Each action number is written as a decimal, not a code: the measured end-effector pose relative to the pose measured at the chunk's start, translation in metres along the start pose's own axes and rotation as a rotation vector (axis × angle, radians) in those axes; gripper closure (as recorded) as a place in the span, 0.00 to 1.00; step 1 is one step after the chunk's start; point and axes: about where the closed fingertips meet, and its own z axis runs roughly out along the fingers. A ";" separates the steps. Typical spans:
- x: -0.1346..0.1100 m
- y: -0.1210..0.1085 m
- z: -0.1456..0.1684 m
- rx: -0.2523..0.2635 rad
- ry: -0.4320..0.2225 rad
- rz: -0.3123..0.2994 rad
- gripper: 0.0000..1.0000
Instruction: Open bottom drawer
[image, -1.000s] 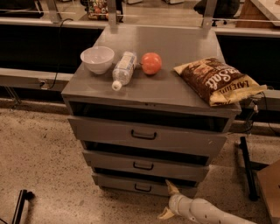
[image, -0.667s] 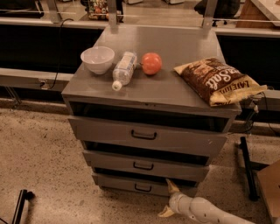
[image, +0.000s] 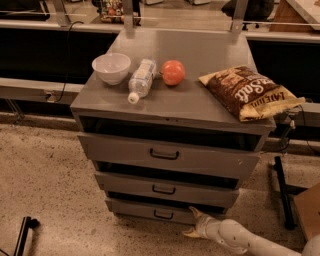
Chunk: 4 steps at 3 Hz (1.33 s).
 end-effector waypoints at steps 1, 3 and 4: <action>0.007 -0.003 0.004 -0.001 0.030 0.011 0.27; 0.012 0.009 0.006 -0.043 0.075 0.012 0.44; 0.004 0.027 0.000 -0.096 0.045 -0.004 0.46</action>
Offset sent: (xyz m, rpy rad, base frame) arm 0.0086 -0.0158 -0.0125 -0.0779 0.0450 -0.0634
